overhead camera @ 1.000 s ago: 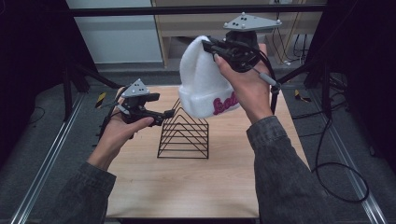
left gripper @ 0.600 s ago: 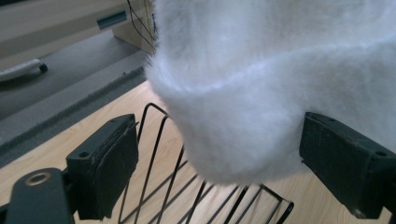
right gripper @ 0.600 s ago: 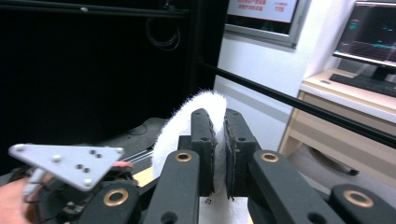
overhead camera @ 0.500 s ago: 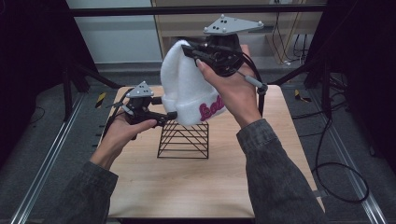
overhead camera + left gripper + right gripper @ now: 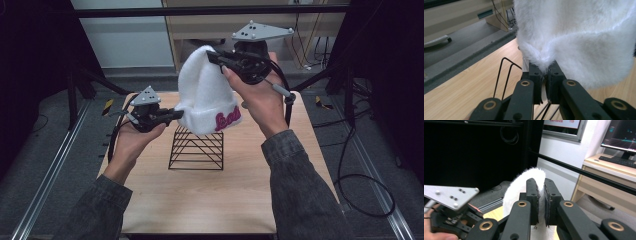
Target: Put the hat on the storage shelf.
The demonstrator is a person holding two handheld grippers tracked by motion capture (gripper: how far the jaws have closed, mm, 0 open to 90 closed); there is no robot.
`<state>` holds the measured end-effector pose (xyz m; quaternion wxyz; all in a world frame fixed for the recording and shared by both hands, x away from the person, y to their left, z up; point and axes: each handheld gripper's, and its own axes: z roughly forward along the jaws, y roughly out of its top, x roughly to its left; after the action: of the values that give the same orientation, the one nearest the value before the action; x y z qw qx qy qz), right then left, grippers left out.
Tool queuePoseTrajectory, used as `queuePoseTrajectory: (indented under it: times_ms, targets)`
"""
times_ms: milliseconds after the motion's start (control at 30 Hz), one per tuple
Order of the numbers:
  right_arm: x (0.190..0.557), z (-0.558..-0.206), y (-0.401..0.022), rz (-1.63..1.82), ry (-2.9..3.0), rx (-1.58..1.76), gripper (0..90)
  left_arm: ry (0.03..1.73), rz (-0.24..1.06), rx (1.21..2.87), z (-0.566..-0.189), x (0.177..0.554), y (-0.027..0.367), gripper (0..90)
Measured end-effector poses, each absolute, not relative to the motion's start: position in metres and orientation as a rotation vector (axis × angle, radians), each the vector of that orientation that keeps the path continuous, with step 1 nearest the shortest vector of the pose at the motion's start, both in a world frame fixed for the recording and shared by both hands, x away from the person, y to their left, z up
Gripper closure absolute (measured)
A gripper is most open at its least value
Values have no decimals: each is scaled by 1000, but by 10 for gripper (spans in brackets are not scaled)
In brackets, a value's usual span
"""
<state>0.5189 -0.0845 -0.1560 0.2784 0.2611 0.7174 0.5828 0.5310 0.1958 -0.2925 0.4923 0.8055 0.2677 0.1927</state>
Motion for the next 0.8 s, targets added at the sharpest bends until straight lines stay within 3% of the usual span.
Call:
queuePoseTrajectory:
  times_ms: [800]
  targets:
    - [538, -188, -91, 1499, 1963, 820, 840, 674, 565, 1938, -284, 506, 221, 847]
